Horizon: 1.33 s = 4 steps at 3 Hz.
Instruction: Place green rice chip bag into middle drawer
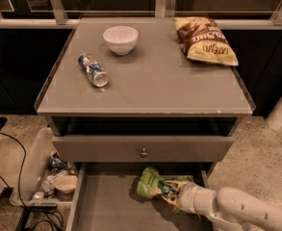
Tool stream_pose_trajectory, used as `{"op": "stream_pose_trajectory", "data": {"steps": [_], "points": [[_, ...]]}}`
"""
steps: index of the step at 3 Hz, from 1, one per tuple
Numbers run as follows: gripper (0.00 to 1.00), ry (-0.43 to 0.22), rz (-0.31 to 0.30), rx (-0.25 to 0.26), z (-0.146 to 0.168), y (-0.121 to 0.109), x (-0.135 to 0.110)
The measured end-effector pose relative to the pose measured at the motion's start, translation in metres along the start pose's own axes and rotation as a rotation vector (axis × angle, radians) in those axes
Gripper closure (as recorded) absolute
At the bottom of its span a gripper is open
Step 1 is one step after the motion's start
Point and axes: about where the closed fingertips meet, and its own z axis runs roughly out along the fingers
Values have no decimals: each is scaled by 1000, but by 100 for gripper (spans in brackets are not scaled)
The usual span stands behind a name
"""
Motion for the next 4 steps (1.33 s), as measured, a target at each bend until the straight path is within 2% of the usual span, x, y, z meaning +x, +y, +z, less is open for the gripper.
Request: {"op": "stream_pose_trajectory", "data": {"steps": [1, 3, 4], "points": [[100, 5, 4, -4, 18, 0, 17], [100, 24, 56, -22, 43, 16, 44], [83, 24, 58, -22, 43, 17, 44]]}}
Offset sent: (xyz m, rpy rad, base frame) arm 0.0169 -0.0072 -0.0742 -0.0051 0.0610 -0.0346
